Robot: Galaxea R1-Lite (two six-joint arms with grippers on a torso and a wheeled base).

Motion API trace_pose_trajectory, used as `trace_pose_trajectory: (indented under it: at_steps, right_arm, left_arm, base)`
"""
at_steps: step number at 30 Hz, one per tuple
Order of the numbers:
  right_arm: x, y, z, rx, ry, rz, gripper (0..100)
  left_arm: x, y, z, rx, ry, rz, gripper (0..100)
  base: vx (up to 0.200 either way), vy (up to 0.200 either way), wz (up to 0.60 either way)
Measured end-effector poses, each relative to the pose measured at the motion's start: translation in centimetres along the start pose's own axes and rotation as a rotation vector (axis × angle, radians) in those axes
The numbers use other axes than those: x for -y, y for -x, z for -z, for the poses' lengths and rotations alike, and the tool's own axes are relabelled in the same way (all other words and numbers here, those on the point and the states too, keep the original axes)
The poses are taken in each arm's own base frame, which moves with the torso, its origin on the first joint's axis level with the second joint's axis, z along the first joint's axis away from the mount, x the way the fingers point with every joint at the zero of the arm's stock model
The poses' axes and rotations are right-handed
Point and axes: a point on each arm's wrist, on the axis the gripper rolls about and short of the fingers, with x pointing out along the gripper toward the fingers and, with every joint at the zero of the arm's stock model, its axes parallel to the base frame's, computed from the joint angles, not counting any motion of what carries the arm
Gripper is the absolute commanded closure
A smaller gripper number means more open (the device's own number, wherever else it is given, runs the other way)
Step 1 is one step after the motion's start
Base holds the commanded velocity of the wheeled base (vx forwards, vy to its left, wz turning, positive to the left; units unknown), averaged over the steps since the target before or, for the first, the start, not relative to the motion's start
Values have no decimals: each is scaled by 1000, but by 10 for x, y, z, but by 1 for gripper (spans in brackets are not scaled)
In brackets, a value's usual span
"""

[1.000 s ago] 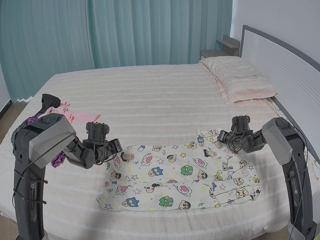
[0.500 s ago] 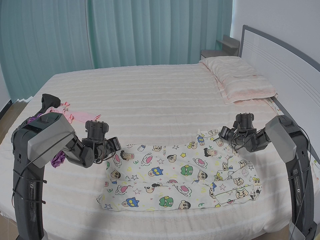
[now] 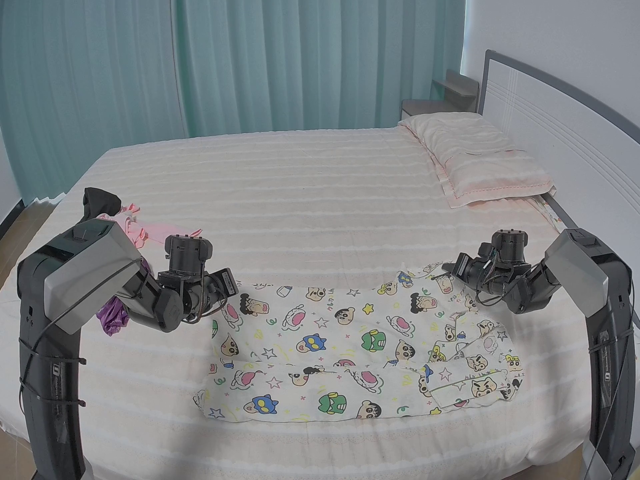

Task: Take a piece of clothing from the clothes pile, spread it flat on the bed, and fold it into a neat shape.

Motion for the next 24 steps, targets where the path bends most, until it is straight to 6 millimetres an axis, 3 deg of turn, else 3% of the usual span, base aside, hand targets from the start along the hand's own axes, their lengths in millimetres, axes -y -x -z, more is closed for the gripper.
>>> trace_pose_trajectory:
  at_steps: [15,24]
  right_arm:
    - [0,22,-2,1,9,-76,100]
    - [3,41,-1,-11,11,-123,100]
  left_arm:
    - [-3,7,-4,44,7,22,100]
    - [-4,11,4,23,-22,21,100]
  base:
    - [0,0,0]
    - [0,0,0]
